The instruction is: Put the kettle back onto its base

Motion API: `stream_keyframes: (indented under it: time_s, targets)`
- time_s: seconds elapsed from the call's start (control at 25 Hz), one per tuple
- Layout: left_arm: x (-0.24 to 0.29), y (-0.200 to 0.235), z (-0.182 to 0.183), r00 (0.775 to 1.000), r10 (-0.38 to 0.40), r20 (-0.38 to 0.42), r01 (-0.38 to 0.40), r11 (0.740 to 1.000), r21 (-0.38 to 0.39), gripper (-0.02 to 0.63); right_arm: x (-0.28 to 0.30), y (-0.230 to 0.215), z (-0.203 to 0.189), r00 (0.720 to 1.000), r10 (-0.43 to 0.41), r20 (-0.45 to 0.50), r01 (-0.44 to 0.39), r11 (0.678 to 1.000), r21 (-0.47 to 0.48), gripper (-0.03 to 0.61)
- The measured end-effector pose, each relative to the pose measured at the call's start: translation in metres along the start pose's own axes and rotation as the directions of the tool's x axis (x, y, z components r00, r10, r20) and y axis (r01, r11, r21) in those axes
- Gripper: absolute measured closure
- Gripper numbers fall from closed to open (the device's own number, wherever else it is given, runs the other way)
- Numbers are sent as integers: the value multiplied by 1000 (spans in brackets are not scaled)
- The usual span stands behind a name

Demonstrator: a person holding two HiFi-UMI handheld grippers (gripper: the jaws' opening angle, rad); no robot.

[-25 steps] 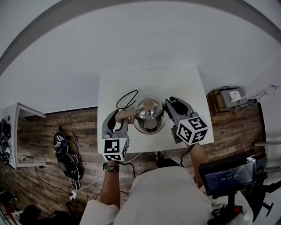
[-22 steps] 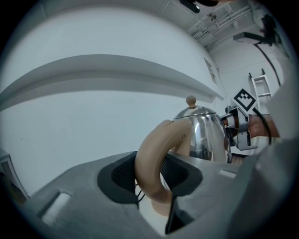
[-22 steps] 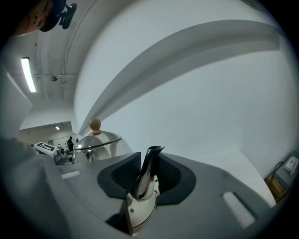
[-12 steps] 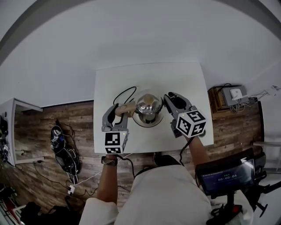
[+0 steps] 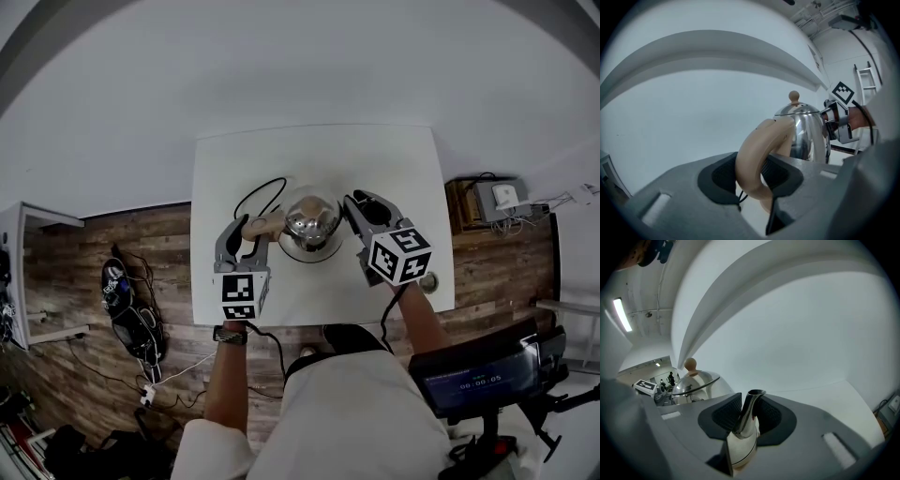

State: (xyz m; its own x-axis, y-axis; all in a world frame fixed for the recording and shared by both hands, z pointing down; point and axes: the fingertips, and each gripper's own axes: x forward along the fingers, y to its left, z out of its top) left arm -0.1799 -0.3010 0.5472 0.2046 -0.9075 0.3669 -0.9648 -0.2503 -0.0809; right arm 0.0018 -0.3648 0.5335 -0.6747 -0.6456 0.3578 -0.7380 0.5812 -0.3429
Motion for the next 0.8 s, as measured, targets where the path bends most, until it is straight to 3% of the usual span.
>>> stream_keyframes:
  time_s: [0.8]
  targets:
    - [18,-3,-36,1000,-24,-12,24,999,-23,468,7,-9,-28,999,-20,-41,19,1000,-7,491]
